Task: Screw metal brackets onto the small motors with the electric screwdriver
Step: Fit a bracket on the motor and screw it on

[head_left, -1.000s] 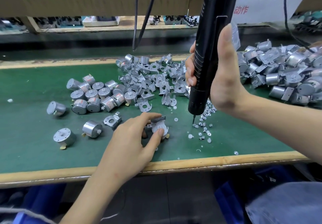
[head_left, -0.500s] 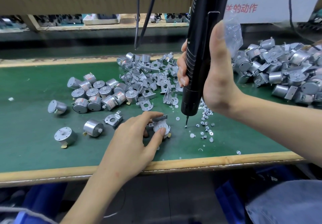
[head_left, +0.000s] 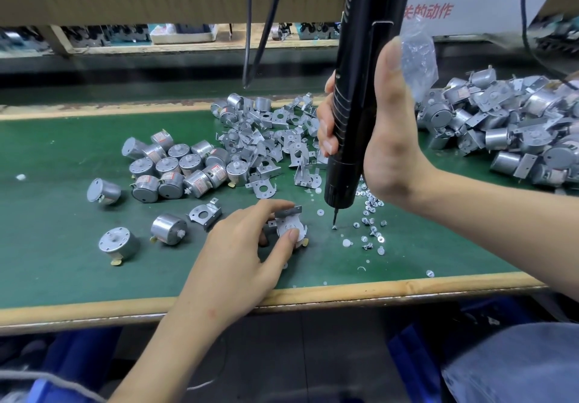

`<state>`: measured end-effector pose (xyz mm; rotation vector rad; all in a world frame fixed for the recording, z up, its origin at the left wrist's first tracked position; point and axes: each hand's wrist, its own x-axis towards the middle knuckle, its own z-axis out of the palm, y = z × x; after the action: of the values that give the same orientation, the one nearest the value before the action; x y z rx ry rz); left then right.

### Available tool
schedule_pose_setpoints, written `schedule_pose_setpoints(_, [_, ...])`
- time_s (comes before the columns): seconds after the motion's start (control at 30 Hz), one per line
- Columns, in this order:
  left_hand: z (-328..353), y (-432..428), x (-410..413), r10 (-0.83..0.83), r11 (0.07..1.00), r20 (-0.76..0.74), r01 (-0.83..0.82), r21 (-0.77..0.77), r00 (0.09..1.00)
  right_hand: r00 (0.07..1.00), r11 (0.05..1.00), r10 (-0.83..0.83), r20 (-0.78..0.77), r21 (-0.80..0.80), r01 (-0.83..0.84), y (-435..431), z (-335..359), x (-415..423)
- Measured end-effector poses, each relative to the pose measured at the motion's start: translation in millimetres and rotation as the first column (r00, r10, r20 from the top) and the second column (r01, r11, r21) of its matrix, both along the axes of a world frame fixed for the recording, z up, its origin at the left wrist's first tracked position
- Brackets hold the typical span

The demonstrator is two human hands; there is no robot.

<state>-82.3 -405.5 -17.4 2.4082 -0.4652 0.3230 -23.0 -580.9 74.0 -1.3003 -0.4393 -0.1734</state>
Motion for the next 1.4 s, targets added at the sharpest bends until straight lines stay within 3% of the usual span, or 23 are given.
schedule_pose_setpoints(1.4, [1.6, -0.6, -0.6, -0.001, 1.0, -0.033, 0.001, -0.011, 0.999, 1.0, 1.0, -0.005, 0.009, 0.003, 0.005, 4.1, -4.0, -0.2])
